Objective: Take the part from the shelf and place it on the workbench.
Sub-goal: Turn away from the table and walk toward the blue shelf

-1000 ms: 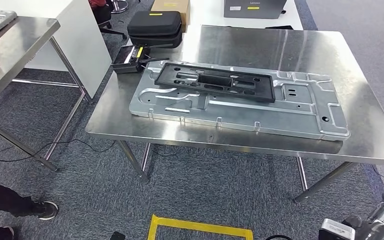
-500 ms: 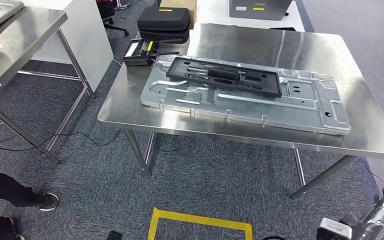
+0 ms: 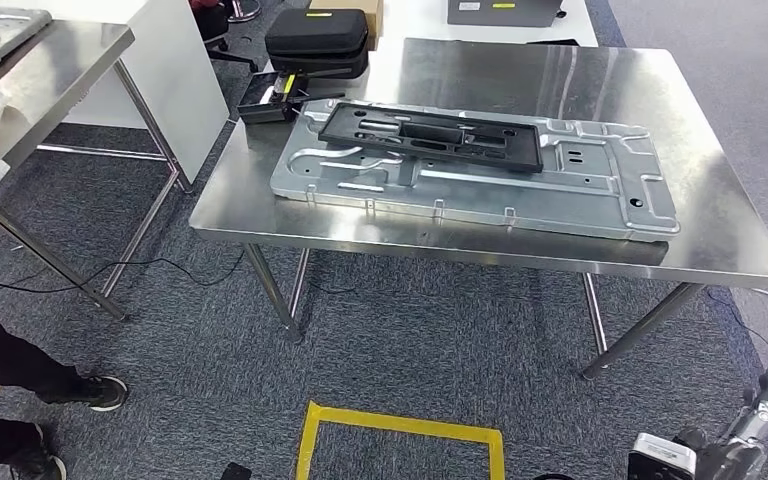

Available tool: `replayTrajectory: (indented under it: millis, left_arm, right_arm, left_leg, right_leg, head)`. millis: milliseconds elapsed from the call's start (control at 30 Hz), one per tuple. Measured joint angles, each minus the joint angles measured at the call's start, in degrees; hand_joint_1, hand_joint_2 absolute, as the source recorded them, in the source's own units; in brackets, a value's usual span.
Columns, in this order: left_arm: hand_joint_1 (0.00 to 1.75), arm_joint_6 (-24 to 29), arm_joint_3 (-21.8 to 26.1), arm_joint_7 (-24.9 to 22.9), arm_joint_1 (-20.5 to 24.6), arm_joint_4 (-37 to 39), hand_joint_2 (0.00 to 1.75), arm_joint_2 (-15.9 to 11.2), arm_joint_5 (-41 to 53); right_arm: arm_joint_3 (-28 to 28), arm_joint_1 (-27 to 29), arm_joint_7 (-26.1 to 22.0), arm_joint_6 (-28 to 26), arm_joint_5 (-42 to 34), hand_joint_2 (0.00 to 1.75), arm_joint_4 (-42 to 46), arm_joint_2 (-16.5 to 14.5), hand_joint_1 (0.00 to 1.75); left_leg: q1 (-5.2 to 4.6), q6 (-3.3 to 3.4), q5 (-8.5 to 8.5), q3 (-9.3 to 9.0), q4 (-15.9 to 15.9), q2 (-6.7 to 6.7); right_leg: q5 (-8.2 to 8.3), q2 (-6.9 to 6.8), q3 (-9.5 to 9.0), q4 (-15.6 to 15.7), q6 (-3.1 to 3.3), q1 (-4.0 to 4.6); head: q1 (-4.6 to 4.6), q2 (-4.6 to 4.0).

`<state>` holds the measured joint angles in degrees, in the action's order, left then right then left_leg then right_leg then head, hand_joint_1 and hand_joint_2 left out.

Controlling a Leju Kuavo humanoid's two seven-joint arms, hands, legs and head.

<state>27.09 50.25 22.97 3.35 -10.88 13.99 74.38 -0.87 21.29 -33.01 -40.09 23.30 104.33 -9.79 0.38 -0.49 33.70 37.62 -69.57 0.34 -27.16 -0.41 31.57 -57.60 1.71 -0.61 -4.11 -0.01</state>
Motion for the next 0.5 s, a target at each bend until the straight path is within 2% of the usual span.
replayTrajectory:
  millis: [33,67,100,167,200,233,300,367,400,433,500]
  left_arm:
    - [0.0,0.01,0.0,-0.05,-0.03,0.0,0.0,0.0,0.0]
    - [0.0,0.01,0.0,-0.12,-0.06,0.0,0.0,0.0,0.0]
    - [0.0,0.0,0.0,-0.19,-0.06,0.0,0.0,0.0,0.0]
    - [0.0,0.01,0.0,-0.27,0.01,0.0,0.0,-0.01,0.0]
    - [0.0,0.01,0.0,-0.28,0.06,0.0,0.0,-0.01,0.0]
    - [0.0,0.02,0.0,-0.3,0.09,0.0,0.0,-0.02,0.0]
    - [0.0,0.02,0.0,-0.32,0.06,0.0,0.0,-0.02,0.01]
    - [0.0,0.02,0.01,-0.32,0.01,0.0,0.0,0.01,0.02]
    - [0.0,0.03,0.01,-0.32,0.04,0.0,0.0,0.02,0.02]
    - [0.0,0.05,0.02,-0.32,0.09,0.0,0.0,0.03,0.01]
    - [0.0,0.08,0.02,-0.31,0.11,0.0,0.0,0.02,0.01]
  right_arm:
    - [0.0,0.02,0.02,0.0,0.0,0.0,-0.13,0.0,0.0]
    - [0.0,0.03,0.06,0.0,0.0,0.0,-0.24,0.0,0.0]
    - [0.0,0.04,0.1,0.0,0.0,0.0,-0.33,0.0,0.0]
    - [0.0,0.04,0.19,0.0,0.0,0.0,-0.44,0.0,0.0]
    - [0.0,0.03,0.2,0.0,0.0,0.0,-0.46,0.0,0.0]
    - [0.0,0.02,0.21,0.0,0.02,0.0,-0.48,-0.01,0.0]
    - [0.0,0.0,0.25,0.0,0.07,0.0,-0.55,-0.02,0.0]
    - [0.0,0.03,0.27,0.0,0.09,0.0,-0.61,-0.02,0.0]
    - [0.0,0.06,0.3,0.0,0.09,0.0,-0.64,-0.01,0.0]
    - [0.0,0.07,0.33,0.0,0.08,0.0,-0.69,-0.01,0.0]
    - [0.0,0.08,0.37,0.0,0.07,0.0,-0.87,0.0,0.0]
  left_leg:
    - [0.12,-0.22,1.48,0.67,-2.88,0.01]
    - [0.21,-0.38,1.85,0.41,-3.92,0.02]
    - [0.28,-0.44,1.17,-1.02,-2.66,0.02]
    - [0.34,-0.26,-1.49,-6.28,5.09,0.0]
    - [0.23,-0.01,-2.51,-8.46,8.81,-0.01]
    - [0.11,0.27,-3.05,-9.73,11.23,-0.03]
    - [-0.2,0.9,-3.51,-9.88,12.22,-0.06]
    - [-0.04,1.66,-4.35,-9.5,12.48,0.08]
    - [0.09,2.14,-4.88,-9.22,12.69,0.19]
    - [0.22,2.56,-5.45,-8.84,12.86,0.32]
    - [0.18,3.05,-6.28,-7.78,12.75,0.45]
  right_leg:
    - [0.39,-0.02,0.63,-0.1,-0.01,0.01]
    - [0.75,-0.03,1.24,-0.25,-0.1,0.01]
    - [1.05,-0.01,1.81,-0.48,-0.23,-0.01]
    - [1.45,0.0,2.67,-1.11,-0.6,-0.08]
    - [1.62,0.0,2.97,-1.43,-0.85,-0.01]
    - [1.83,-0.02,3.17,-1.63,-1.16,0.05]
    - [2.37,-0.04,3.37,-1.65,-1.88,0.11]
    - [2.51,0.08,3.6,-1.76,-2.57,0.06]
    - [1.56,0.18,4.01,-2.66,-2.86,0.0]
    - [-0.26,0.28,4.82,-4.68,-3.13,-0.06]
    - [-5.22,0.34,7.17,-11.53,-3.63,-0.24]
  head:
    - [0.0,0.01]
    - [0.01,0.01]
    - [0.01,0.0]
    - [0.01,0.0]
    - [-0.02,-0.01]
    - [-0.02,0.0]
    - [-0.04,0.0]
    - [-0.04,0.0]
    - [-0.08,0.0]
    - [-0.13,0.0]
    - [-0.18,0.0]
